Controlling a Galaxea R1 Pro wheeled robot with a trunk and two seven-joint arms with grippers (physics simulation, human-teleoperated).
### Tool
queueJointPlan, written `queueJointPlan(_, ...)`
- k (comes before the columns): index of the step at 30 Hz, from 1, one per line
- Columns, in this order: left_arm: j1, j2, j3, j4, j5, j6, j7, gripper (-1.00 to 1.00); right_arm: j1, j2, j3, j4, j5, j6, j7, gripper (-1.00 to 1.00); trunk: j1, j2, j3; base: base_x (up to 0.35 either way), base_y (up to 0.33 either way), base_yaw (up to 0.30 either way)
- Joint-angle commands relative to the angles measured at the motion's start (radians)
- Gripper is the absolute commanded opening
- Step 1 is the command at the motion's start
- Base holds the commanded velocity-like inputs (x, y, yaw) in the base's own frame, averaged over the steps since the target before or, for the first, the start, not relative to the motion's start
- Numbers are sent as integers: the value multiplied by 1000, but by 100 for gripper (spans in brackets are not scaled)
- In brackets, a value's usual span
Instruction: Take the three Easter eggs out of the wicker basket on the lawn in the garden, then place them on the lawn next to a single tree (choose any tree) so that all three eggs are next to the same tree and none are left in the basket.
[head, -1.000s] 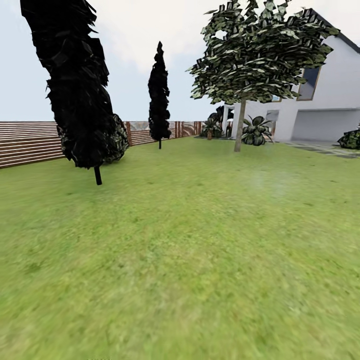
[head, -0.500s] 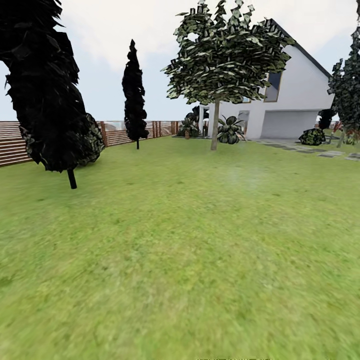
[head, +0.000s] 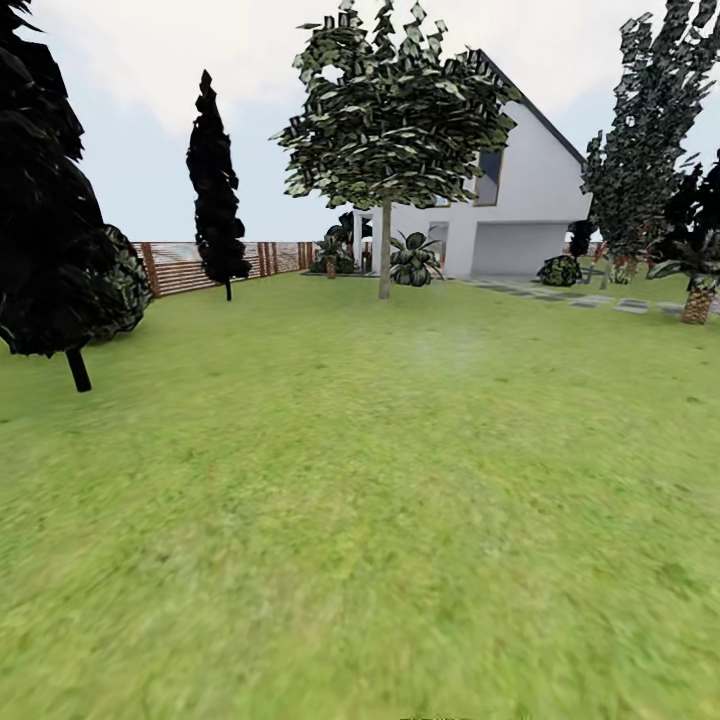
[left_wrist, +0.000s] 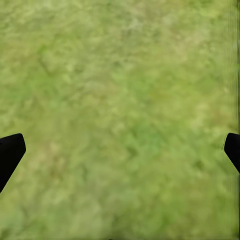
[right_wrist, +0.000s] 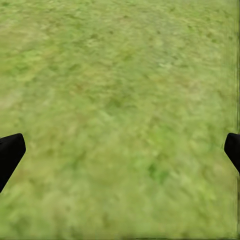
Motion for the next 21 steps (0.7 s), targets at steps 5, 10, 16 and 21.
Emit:
queueJointPlan(5, 0, 0, 2, 0, 2, -3, 0, 100, -1, 0, -2, 1, 0, -3, 0, 100, 0, -1, -1, 0, 0, -295)
queueJointPlan(10, 0, 0, 2, 0, 2, -3, 0, 100, -1, 0, -2, 1, 0, -3, 0, 100, 0, -1, -1, 0, 0, -295)
queueJointPlan(16, 0, 0, 2, -1, 3, -4, 0, 100, -1, 0, -2, 1, 0, -3, 0, 100, 0, -1, -1, 0, 0, -295)
queueJointPlan(21, 0, 0, 2, 0, 3, -4, 0, 100, -1, 0, -2, 1, 0, -3, 0, 100, 0, -1, -1, 0, 0, -295)
